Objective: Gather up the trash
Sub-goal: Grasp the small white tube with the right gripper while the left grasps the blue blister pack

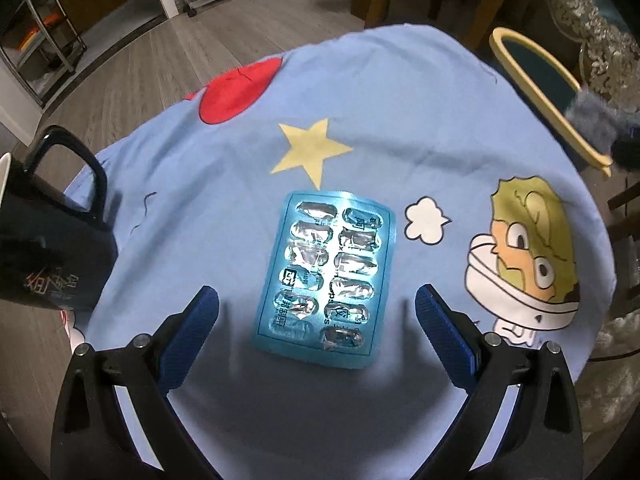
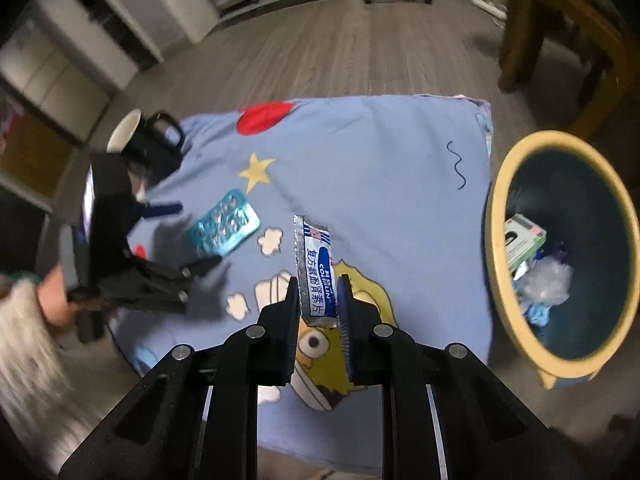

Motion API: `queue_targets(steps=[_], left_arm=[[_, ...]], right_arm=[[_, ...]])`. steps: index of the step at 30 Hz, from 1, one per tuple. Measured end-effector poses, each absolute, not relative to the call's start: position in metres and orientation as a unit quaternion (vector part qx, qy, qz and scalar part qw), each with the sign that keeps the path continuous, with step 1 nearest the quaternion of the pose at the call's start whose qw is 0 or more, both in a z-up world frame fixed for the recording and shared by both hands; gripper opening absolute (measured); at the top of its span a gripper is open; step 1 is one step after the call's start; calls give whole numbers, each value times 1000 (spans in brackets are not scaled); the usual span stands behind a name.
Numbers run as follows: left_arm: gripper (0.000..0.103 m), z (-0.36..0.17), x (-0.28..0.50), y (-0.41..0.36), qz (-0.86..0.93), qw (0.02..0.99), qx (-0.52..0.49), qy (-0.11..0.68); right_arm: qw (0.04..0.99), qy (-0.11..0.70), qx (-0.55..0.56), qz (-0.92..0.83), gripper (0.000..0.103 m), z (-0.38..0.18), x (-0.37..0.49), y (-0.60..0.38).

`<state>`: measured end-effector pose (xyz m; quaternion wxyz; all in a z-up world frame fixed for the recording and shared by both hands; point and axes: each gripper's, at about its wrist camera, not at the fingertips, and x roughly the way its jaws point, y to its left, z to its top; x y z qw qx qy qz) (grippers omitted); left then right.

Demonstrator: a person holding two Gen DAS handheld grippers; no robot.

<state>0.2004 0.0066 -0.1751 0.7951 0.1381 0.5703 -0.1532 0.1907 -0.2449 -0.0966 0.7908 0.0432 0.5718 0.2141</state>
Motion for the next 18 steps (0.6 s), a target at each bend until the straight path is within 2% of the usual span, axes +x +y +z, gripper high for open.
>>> queue_targets(steps=[4, 7, 9, 10, 18], left_arm=[[94, -182, 201, 3, -149, 795, 152, 569], [86, -190, 200, 0, -158, 785, 156, 578], [78, -188, 202, 1, -165, 786, 143, 579], [70, -186, 203, 0, -166, 787, 140, 578], [70, -167, 196, -22, -178, 796, 156, 558]], right_arm=[[801, 558, 43, 214, 20, -91, 198, -242], [799, 563, 51, 207, 20, -95, 201, -251], [802, 560, 57, 200, 20, -93, 205, -259], [803, 559, 60, 197, 20, -92, 206, -263], [818, 542, 99, 164, 20, -80, 217, -305]])
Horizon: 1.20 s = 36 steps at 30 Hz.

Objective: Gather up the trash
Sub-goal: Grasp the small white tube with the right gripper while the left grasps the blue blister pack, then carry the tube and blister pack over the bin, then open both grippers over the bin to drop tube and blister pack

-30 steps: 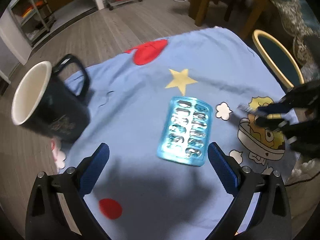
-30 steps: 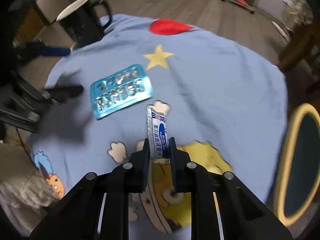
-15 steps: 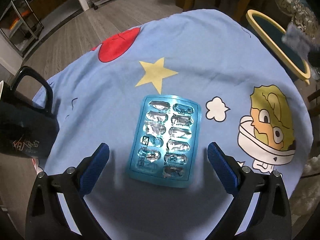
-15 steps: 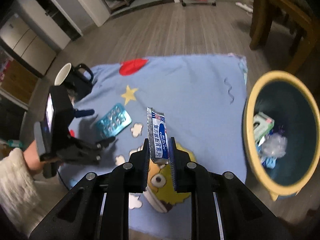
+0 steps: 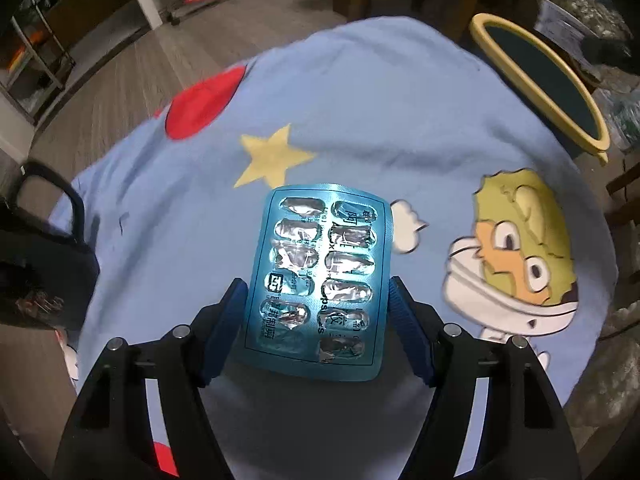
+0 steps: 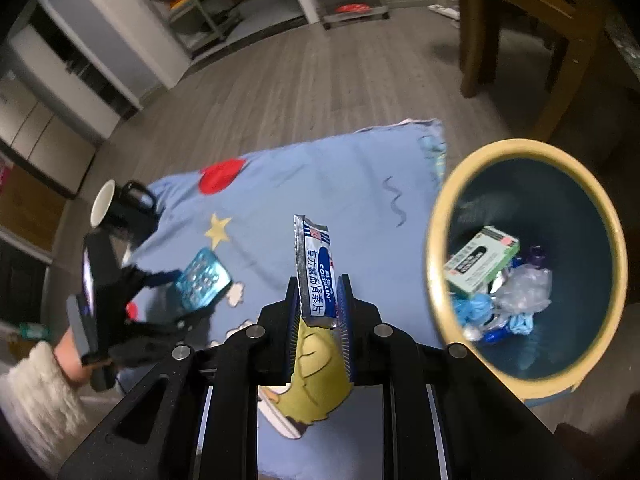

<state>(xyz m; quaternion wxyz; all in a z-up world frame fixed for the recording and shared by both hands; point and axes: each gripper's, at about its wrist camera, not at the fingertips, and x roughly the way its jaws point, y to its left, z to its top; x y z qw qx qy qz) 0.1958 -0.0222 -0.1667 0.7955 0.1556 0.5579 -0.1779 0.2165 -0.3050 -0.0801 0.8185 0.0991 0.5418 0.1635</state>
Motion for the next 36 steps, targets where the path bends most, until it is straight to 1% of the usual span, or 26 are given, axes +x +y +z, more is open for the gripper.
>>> queue_targets(steps=[3, 6, 13, 18, 22, 26, 27, 28, 29, 30, 31, 36], left_arm=[[70, -145, 192, -37, -196, 808, 145, 536], [70, -122, 186, -66, -216, 818, 159, 509], [70, -91, 185, -150, -281, 815, 155, 482], [70, -87, 190, -224, -319, 806, 150, 475], [70, -92, 200, -276, -329, 799, 184, 470], [71, -95, 213, -302, -322, 803, 217, 452], [71, -95, 216, -306, -319, 806, 218, 448], [79, -95, 220, -310, -315, 810, 216, 445], [91, -94, 221, -310, -311, 815, 213, 440], [95, -93, 222, -308, -306, 821, 210, 434], [95, -90, 221, -305, -306, 825, 204, 428], [95, -77, 210, -286, -306, 831, 186, 426]], right_arm=[[832, 525, 118, 136, 20, -69, 223, -334], [839, 516, 132, 108, 20, -65, 226, -360], [839, 515, 174, 41, 20, -75, 226, -429], [819, 528, 222, 24, 20, -97, 226, -460], [812, 527, 250, 10, 20, -106, 224, -479], [813, 517, 269, -3, 20, -106, 222, -491], [814, 514, 270, -6, 21, -104, 221, -492], [818, 509, 268, -12, 30, -101, 221, -494], [822, 503, 266, -19, 42, -97, 219, -495], [824, 500, 265, -22, 48, -96, 219, -496], [825, 498, 266, -24, 54, -94, 218, -498], [822, 503, 265, -14, 55, -85, 211, -498]])
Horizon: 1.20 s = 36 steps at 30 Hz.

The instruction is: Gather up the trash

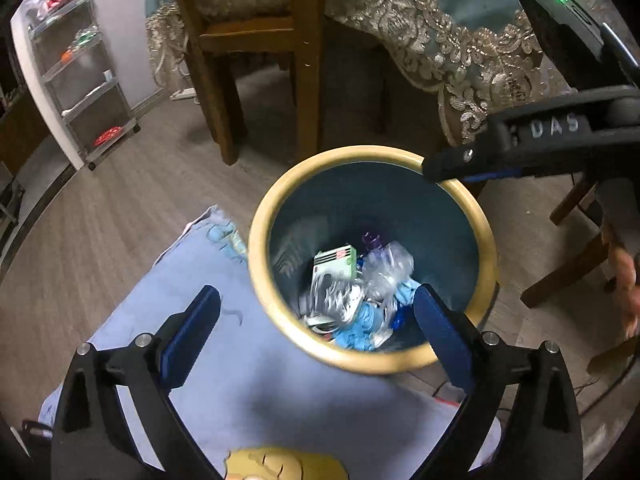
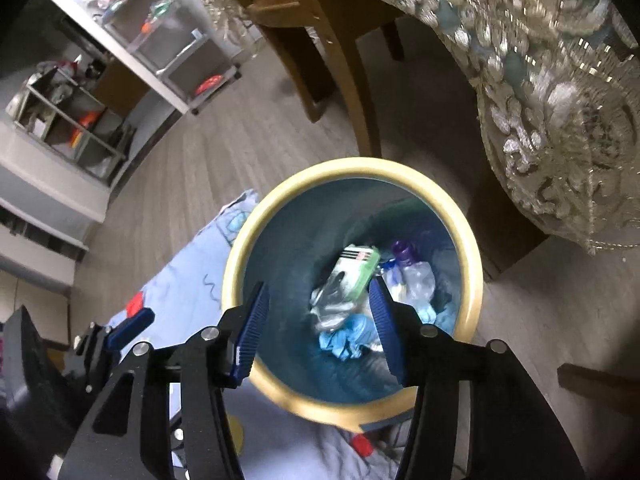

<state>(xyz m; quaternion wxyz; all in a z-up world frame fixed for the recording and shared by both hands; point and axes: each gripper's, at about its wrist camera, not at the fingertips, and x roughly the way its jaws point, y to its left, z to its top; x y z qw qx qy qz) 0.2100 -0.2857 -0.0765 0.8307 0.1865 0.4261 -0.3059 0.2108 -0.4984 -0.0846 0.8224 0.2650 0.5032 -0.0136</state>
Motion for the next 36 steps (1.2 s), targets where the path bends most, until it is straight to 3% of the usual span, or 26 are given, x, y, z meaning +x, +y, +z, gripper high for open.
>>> queue_targets(steps=[6, 8, 11, 20, 36], left_arm=[[97, -38, 176, -235, -297, 846, 128, 423], [97, -26, 162, -221, -294, 849, 115, 424], [97, -11, 134, -199, -284, 855, 114, 418], [97, 2, 85, -168, -244, 886, 78, 386], [97, -26, 93, -177, -219, 893, 97, 381]], right_arm=[[851, 480, 211, 3, 69, -40, 175, -482], [860, 462, 218, 10, 85, -25, 157, -479], [880, 420, 219, 25, 93, -1, 123, -473], [900, 392, 189, 14, 97, 4, 46, -442], [898, 410, 153, -50, 97, -38, 44, -427]])
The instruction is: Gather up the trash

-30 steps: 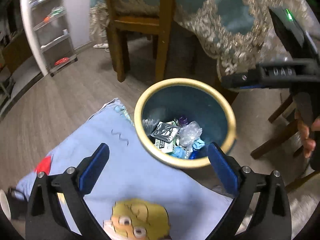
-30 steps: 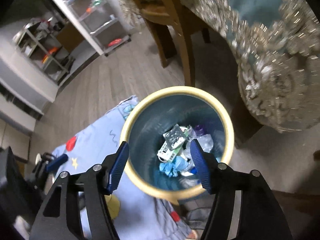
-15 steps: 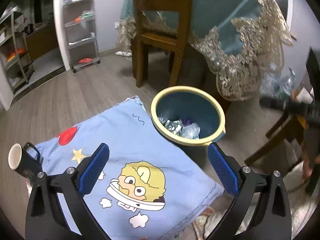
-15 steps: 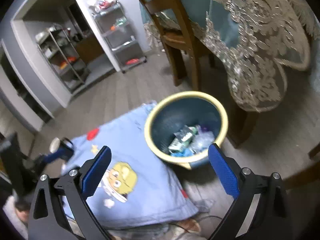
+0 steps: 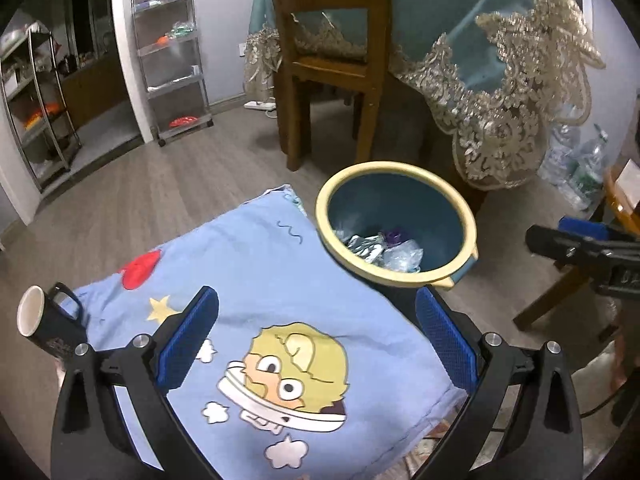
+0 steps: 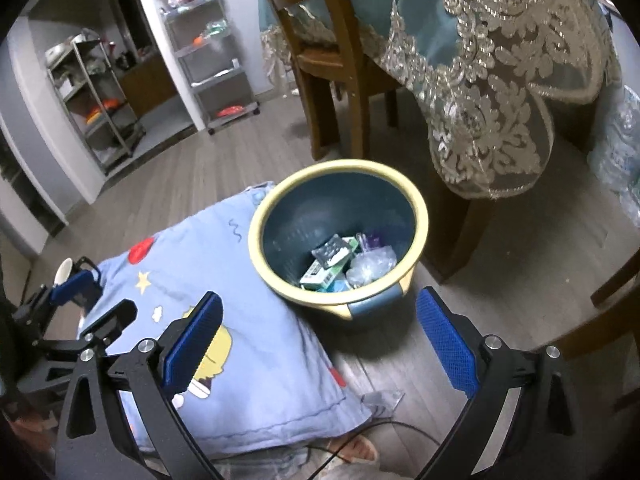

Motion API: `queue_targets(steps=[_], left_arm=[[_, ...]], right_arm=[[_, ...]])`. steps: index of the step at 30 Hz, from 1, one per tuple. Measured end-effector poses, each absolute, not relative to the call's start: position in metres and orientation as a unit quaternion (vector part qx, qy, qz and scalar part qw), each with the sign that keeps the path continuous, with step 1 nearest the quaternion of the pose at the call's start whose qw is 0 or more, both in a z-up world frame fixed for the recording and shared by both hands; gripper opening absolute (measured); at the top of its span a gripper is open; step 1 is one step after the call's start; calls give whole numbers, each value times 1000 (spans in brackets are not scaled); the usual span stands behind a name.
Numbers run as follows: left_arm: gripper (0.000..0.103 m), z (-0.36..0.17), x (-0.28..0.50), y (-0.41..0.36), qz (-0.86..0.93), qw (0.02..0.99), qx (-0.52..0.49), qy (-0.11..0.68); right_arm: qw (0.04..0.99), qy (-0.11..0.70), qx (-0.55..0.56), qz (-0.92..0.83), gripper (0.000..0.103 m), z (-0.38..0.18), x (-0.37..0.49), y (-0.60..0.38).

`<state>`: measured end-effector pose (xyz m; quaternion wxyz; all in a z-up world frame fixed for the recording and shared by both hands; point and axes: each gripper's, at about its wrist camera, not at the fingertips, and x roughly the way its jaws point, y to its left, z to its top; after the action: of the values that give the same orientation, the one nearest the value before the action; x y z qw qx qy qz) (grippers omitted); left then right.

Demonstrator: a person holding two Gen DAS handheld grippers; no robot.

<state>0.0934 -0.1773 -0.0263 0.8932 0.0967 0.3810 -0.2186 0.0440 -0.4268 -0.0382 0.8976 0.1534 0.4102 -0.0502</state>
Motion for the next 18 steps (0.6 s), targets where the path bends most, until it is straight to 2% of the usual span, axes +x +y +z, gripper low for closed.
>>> queue_targets(steps=[18], left_arm=[[97, -35, 91, -181, -207, 890, 125, 387]], right_arm=[[898, 417, 132, -48, 97, -41, 50, -414]])
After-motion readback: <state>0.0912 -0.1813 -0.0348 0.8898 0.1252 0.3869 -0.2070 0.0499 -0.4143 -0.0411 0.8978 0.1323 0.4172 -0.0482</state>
